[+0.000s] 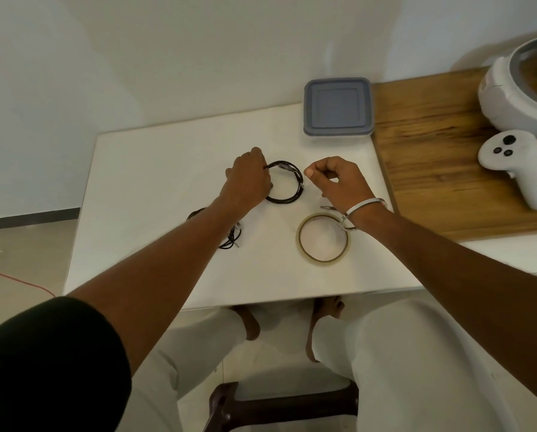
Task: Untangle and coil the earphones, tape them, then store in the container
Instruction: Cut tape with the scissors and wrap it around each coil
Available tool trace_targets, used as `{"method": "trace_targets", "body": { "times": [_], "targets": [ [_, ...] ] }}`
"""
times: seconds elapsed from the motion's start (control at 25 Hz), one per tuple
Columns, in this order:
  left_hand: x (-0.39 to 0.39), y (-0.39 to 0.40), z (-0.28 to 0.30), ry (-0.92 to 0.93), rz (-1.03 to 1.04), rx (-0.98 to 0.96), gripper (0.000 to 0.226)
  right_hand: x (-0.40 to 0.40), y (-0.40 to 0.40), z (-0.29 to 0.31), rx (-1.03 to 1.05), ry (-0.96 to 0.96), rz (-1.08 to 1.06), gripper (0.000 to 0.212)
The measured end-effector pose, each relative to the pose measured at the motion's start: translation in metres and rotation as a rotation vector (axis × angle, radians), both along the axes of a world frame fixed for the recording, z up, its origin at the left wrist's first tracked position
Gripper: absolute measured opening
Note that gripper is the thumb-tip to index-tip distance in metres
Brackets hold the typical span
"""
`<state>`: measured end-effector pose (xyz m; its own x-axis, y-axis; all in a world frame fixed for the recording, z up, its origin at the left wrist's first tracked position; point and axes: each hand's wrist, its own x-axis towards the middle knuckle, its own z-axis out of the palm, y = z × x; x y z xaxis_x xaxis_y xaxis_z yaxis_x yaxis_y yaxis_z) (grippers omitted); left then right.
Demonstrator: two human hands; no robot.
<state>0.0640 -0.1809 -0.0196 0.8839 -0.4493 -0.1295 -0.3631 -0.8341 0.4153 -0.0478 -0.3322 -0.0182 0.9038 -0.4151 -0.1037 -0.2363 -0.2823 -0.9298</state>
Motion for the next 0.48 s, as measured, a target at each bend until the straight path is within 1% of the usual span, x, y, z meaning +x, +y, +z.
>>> {"method": "trace_targets", "body": {
  "times": [0.04, 0.16, 0.2, 0.32, 0.4, 0.48],
  "targets": [
    [-0.002, 0.003, 0.000, -0.009, -0.032, -0.042, 0.011, 0.001, 0.000, 0.000, 0.006, 0.001, -0.002, 0.010],
    [-0.004, 0.008, 0.000, -0.025, -0.112, -0.078, 0.012, 0.002, 0.000, 0.002, 0.007, -0.002, 0.001, 0.011],
    [-0.005, 0.008, 0.000, -0.009, -0.117, -0.101, 0.012, 0.002, 0.000, 0.003, 0.002, -0.002, 0.001, 0.010],
    [-0.001, 0.011, -0.004, 0.119, -0.143, -0.234, 0.010, 0.003, -0.001, 0.005, -0.007, -0.003, -0.007, 0.008],
    [0.002, 0.014, -0.006, 0.154, -0.149, -0.223, 0.010, 0.005, 0.000, 0.006, -0.003, -0.006, -0.007, 0.008],
    [0.001, 0.013, -0.006, 0.124, -0.128, -0.171, 0.016, 0.005, 0.000, 0.006, 0.002, -0.008, -0.004, 0.009]
  ]
}}
